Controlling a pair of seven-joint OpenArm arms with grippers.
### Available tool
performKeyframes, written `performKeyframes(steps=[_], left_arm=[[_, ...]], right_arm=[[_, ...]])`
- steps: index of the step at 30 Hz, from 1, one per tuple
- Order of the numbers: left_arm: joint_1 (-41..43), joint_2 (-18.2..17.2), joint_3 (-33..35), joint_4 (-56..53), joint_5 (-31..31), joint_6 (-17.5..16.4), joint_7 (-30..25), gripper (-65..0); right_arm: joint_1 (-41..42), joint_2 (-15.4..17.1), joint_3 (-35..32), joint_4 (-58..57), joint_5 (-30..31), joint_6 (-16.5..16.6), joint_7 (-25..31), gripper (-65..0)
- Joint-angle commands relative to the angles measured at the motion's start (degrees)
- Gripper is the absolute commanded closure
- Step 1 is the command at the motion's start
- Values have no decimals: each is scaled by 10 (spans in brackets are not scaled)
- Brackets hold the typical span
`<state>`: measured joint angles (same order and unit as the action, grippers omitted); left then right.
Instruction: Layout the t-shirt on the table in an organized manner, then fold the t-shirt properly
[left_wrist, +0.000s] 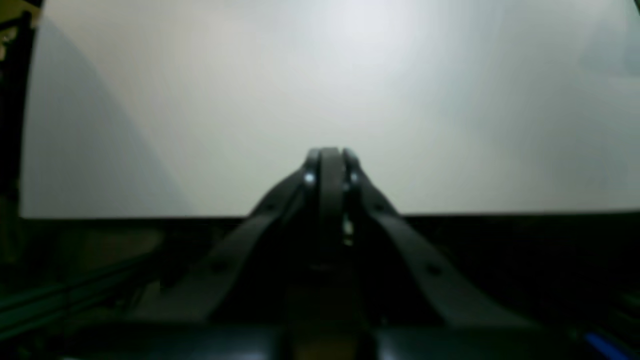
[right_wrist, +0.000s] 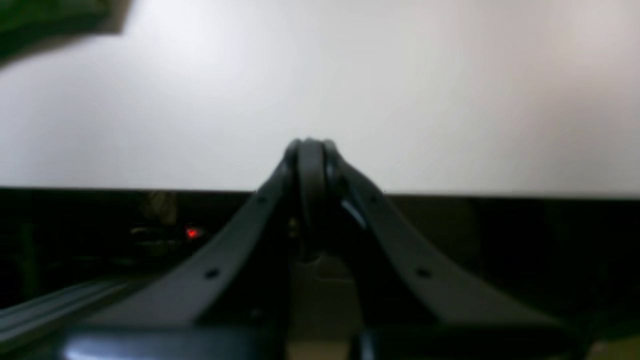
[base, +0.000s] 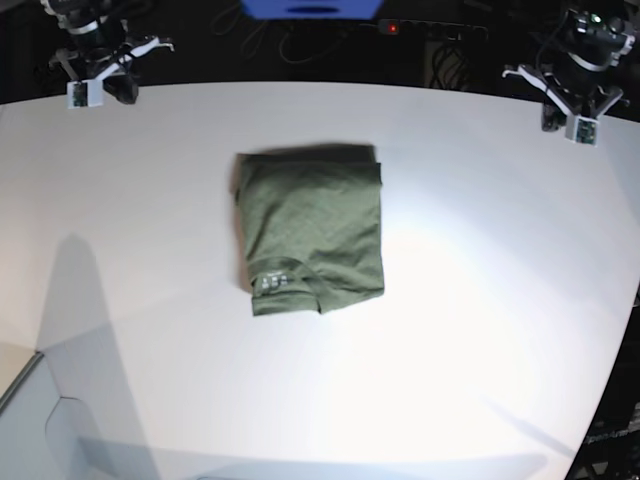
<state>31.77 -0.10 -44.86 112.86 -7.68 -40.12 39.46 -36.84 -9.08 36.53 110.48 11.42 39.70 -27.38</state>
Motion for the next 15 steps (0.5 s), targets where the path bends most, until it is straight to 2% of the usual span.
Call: performKeyframes(steps=[1, 7, 12, 15], left_arm=[[16, -5, -2, 7, -7, 1, -11, -2], [69, 18, 2, -23, -4, 1, -11, -2], [75, 14, 41, -138, -4, 1, -19, -2], [71, 14, 48, -207, -4, 1, -59, -2]], right_arm=[[-16, 1, 10, -3, 15, 3, 12, 0], [-25, 1, 28, -75, 38, 3, 17, 0], [-18, 8, 25, -150, 38, 3, 29, 0], [-16, 15, 25, -195, 38, 3, 53, 0]])
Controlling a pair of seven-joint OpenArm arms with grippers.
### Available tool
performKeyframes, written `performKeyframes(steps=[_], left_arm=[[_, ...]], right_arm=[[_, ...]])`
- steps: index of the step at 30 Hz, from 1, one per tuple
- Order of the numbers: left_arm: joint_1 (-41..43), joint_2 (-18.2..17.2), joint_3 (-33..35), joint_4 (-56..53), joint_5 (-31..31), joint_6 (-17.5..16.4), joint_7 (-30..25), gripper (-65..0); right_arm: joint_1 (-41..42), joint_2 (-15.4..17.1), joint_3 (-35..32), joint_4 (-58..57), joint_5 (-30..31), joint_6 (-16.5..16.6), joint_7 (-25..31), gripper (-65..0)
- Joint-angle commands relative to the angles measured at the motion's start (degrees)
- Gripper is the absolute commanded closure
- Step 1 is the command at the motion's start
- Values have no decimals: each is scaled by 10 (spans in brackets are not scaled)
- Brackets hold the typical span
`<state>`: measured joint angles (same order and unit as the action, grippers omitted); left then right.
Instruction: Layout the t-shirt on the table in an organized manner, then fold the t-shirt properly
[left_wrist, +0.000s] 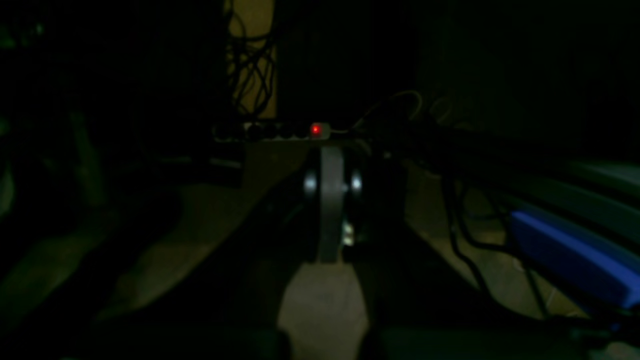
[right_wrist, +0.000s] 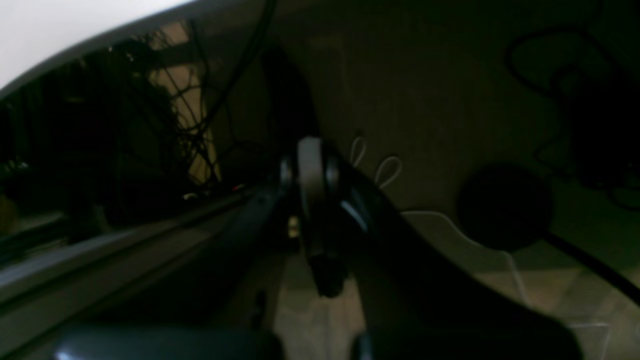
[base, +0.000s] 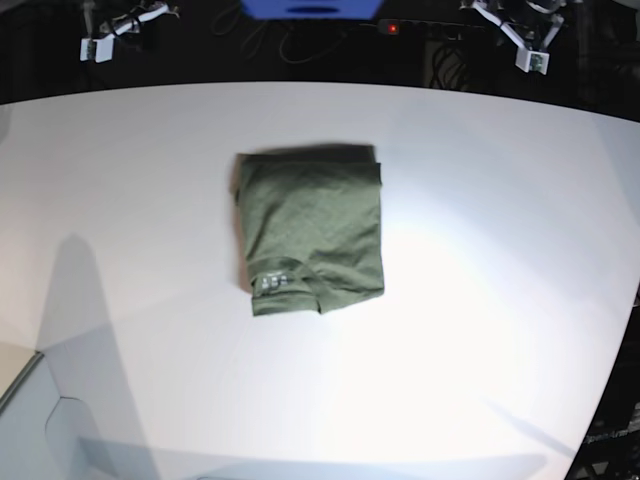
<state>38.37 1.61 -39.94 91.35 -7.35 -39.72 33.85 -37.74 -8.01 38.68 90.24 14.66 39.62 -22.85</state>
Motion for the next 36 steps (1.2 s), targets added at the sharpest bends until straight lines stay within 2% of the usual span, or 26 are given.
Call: performKeyframes(steps=[1, 3, 7, 10, 14, 19, 22, 23, 25, 28, 30, 32, 34, 36], left_arm=[[5, -2, 2, -15, -8, -3, -23, -2], [5, -5, 19, -61, -6, -3, -56, -1], [-13, -24, 68, -141, 43, -3, -87, -1], [-47, -24, 71, -222, 70, -3, -110, -1], [-82, -25, 74, -311, 94, -3, -153, -1], [-151, -39, 74, -439, 141, -3, -198, -1], [-206, -69, 75, -549, 158, -3, -241, -1], [-226, -79, 75, -590, 158, -3, -264, -1], [-259, -97, 75, -661, 159, -3, -307, -1], [-300, -118, 76, -745, 160, -3, -374, -1], [-321, -128, 102, -785, 173, 6, -409, -1], [-342, -130, 133, -805, 194, 69, -420, -1], [-350, -128, 165, -810, 211, 173, -422, -1], [-352, -126, 192, -809, 212, 234, -422, -1]], right_arm=[[-5, 9, 2, -9, 5, 4, 16, 0], [6, 21, -2, -47, 5, 4, 26, 0], [28, 52, -19, -134, 5, 4, 42, 0], [51, 74, -32, -205, 4, 4, 52, 0], [61, 80, -39, -262, 2, 4, 85, 0], [96, 75, -71, -339, -57, 4, 132, 0], [130, 75, -87, -424, -83, 4, 170, 0], [140, 75, -94, -457, -92, -6, 190, 0], [155, 75, -115, -514, -111, -45, 245, 0], [176, 75, -156, -602, -138, -104, 360, 0], [195, 78, -181, -672, -147, -173, 427, 0], [216, 86, -210, -733, -147, -245, 472, 0], [236, 97, -249, -789, -147, -327, 511, 0], [249, 101, -279, -818, -147, -397, 529, 0]])
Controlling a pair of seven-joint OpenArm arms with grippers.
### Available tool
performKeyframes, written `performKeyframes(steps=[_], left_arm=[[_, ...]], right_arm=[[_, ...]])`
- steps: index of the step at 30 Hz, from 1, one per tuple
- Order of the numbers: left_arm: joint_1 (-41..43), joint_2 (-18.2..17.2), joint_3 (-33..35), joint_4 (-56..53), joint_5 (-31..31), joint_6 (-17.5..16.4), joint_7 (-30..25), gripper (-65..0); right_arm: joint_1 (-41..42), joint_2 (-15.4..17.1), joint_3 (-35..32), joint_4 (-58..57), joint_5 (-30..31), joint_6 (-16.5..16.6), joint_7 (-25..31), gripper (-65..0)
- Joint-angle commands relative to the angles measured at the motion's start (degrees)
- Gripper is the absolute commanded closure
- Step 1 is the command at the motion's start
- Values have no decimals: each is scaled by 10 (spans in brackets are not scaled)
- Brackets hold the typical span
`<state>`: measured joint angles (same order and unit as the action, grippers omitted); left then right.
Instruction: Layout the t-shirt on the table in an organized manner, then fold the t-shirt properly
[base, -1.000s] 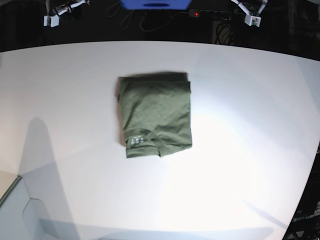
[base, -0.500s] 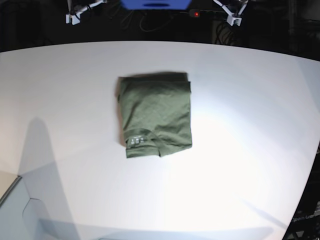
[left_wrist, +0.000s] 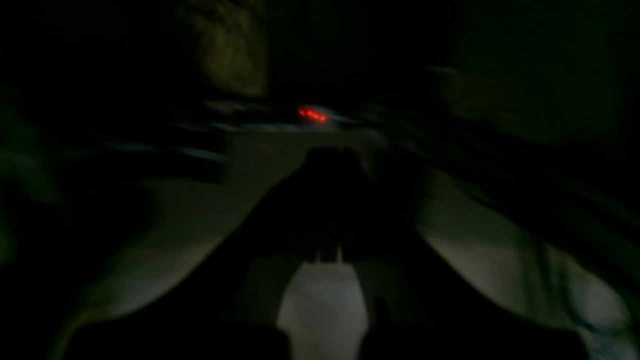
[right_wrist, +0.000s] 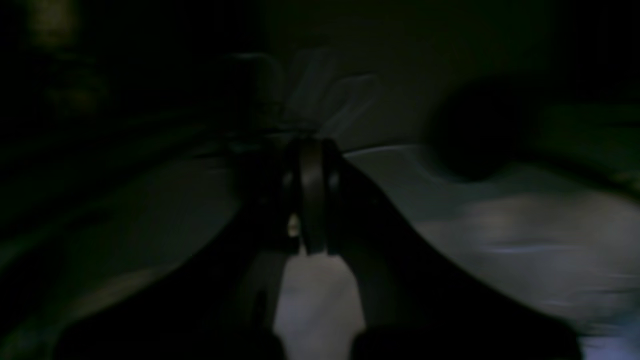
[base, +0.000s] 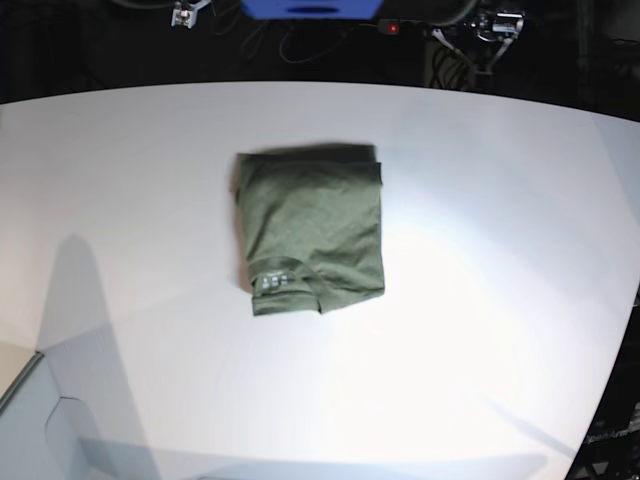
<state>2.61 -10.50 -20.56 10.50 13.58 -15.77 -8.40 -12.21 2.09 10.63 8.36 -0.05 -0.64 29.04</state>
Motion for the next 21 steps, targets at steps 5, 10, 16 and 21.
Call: performKeyframes(steps=[5, 10, 16, 21], left_arm=[[-12, 17, 43, -4, 3, 50, 3, -1], [-18, 25, 64, -10, 2, 65, 4, -1], [-32, 27, 83, -47, 3, 64, 3, -1], [-33, 27, 81, -47, 2, 64, 1, -1]], right_arm=[[2, 16, -80, -2, -1, -165, 12, 0], [7, 41, -142, -2, -1, -247, -26, 0], [5, 39, -145, -4, 0, -247, -32, 0], [4, 16, -146, -4, 0, -247, -32, 0]])
